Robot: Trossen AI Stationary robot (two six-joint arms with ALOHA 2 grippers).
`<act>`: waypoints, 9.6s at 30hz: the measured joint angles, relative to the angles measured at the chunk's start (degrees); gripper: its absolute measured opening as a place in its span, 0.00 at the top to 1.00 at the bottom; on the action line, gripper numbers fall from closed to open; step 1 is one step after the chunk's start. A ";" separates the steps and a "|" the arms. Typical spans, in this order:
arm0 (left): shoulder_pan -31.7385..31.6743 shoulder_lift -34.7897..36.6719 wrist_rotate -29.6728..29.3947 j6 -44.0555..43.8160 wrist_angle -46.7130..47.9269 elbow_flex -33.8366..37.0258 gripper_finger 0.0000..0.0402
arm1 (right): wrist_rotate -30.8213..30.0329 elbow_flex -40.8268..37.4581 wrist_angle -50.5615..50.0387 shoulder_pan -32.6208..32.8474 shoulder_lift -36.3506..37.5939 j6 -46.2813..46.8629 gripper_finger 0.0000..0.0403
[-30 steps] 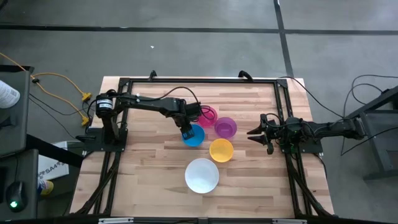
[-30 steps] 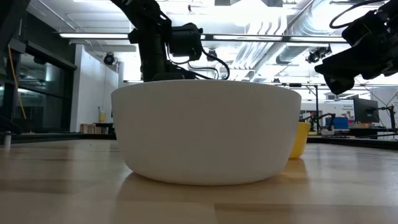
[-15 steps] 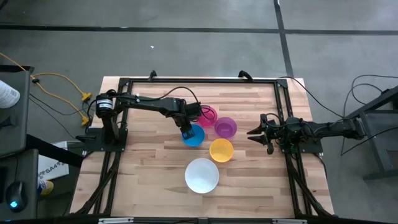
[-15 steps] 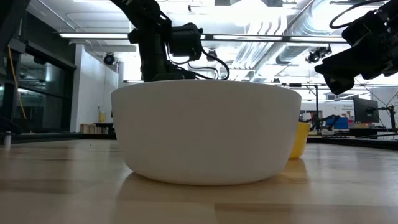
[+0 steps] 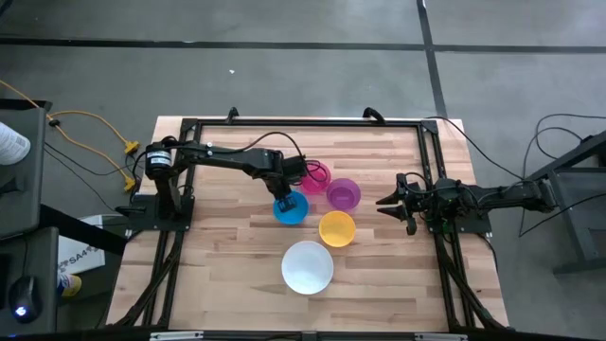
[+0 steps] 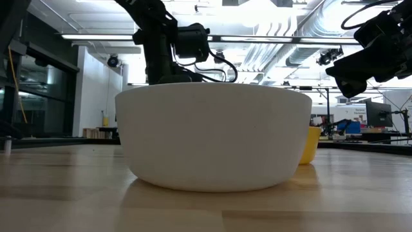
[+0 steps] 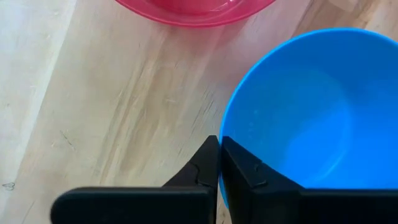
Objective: Nest bowls inside each other
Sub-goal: Stack the blue bowl on top of the white bowl, then stack the pink bowl on top of the blue bowl
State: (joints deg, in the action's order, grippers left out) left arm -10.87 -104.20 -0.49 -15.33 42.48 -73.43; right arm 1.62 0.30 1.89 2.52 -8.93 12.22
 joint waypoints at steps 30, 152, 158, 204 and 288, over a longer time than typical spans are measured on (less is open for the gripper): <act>0.36 0.00 -0.37 4.57 12.48 -12.75 1.00 | 0.01 0.01 0.00 0.01 -0.02 -0.01 0.76; 19.48 -11.55 6.24 -1.64 11.30 -29.97 0.90 | -0.01 0.00 -0.01 -0.01 0.00 -0.01 0.76; 15.54 -11.54 1.62 0.52 16.07 -34.08 0.90 | -0.01 -0.01 0.00 -0.01 0.00 -0.01 0.76; -4.52 -13.29 3.11 -10.08 18.31 -34.23 0.90 | 0.03 0.00 0.00 -0.01 -0.01 -0.01 0.76; -8.82 -17.86 -1.60 -23.50 15.80 -29.42 0.71 | 0.01 -0.01 0.00 -0.01 0.00 -0.01 0.76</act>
State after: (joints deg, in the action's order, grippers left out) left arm -19.70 -122.06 -2.09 -38.83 58.28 -102.85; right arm 1.63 0.30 1.89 2.51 -8.93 12.21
